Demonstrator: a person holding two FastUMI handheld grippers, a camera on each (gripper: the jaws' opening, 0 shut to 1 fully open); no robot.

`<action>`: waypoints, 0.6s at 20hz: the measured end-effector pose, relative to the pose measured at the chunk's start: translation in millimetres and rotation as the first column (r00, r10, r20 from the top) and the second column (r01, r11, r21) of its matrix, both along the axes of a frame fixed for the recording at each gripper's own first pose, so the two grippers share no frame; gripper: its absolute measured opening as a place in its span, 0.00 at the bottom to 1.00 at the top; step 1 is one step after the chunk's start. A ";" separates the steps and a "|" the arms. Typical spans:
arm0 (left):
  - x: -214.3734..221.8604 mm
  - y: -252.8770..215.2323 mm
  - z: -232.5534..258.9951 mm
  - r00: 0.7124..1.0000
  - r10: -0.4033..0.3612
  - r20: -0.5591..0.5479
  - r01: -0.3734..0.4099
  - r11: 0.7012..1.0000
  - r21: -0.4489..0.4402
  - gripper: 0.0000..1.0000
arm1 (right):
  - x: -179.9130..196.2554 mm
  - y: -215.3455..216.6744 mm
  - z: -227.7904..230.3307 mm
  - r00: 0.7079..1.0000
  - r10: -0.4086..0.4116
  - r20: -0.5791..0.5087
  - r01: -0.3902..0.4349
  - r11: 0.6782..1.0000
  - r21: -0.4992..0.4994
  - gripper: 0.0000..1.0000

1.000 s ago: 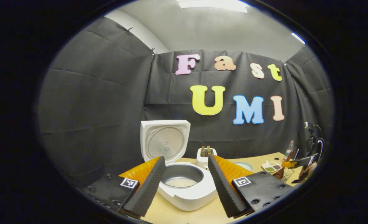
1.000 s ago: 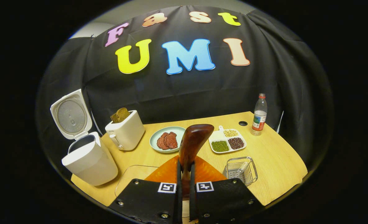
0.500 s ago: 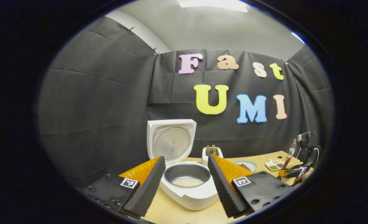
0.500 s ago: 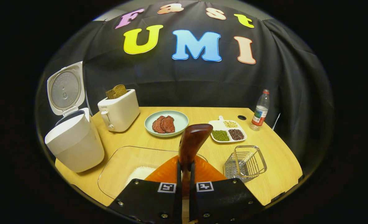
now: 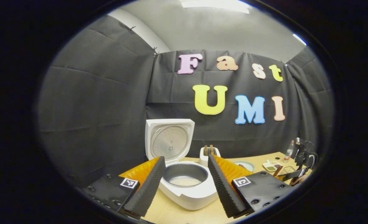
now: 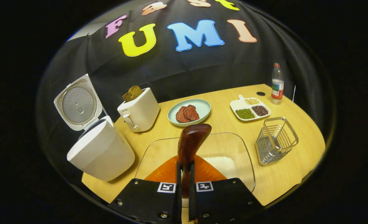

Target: Close the left gripper, press the button to open the rice cooker; take a wooden spoon from the chopstick holder with the right hand, scoop a spoonful of rice and pour it into the rice cooker, then put the wooden spoon back into the chopstick holder.

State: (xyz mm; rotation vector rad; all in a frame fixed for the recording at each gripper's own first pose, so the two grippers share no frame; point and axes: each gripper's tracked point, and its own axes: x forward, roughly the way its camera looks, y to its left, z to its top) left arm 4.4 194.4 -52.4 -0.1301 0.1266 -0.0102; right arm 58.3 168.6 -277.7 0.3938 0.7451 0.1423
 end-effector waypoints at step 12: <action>-9.8 -7.8 15.7 1.000 -0.001 0.018 0.000 0.999 0.035 0.92 | 2.3 -39.5 5.1 0.961 -0.209 -0.181 0.270 0.846 0.460 0.09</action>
